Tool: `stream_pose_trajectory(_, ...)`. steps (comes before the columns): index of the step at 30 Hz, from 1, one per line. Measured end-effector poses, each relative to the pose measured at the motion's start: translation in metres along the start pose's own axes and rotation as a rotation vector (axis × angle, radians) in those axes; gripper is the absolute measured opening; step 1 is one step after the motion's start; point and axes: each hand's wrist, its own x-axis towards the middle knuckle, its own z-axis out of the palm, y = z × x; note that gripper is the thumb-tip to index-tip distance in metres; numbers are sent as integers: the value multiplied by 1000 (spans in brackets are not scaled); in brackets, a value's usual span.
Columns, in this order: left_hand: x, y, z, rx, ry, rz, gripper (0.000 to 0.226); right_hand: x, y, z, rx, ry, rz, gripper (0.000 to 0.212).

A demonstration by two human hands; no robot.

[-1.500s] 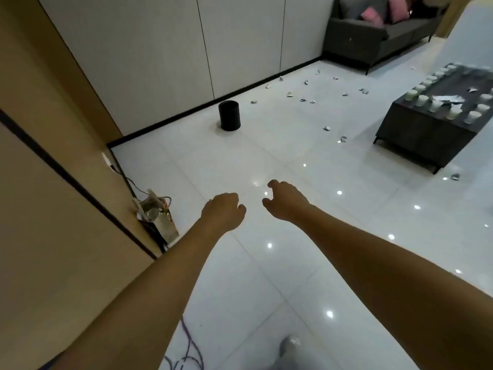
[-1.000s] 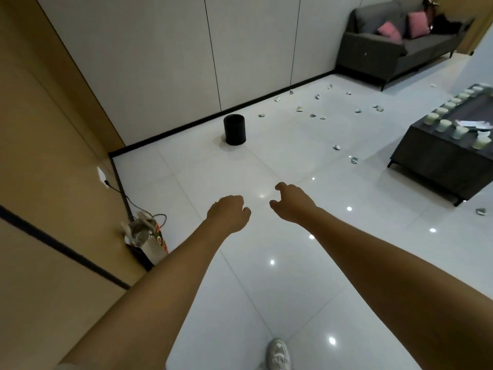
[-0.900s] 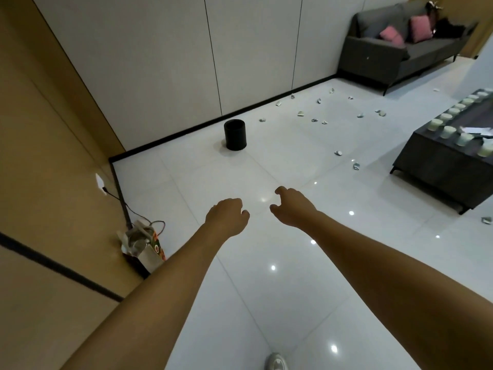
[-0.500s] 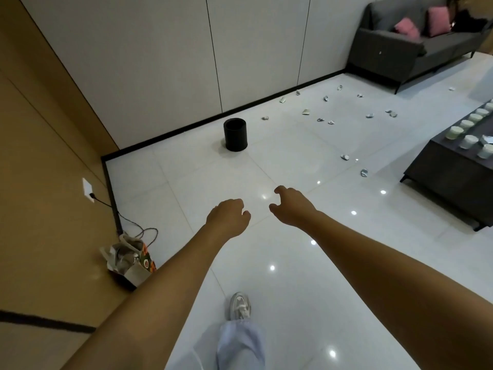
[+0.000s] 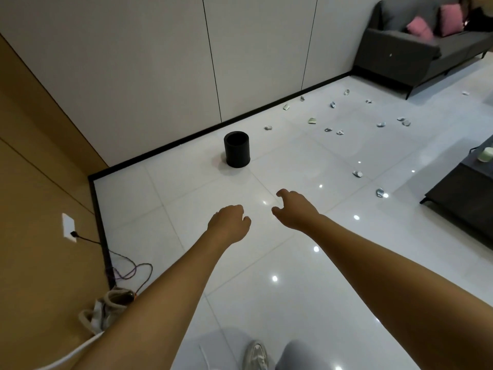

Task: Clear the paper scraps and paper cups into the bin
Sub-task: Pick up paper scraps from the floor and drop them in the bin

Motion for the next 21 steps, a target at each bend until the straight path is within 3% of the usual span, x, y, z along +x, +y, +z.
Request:
stream_pose_trajectory(9, 148, 11, -22, -6, -35, 16, 38, 146, 10, -33, -6, -28, 10, 55)
stream_pose_trajectory(21, 396, 75, -95, -54, -11, -27, 34, 390, 42, -146, -15, -22, 15, 54)
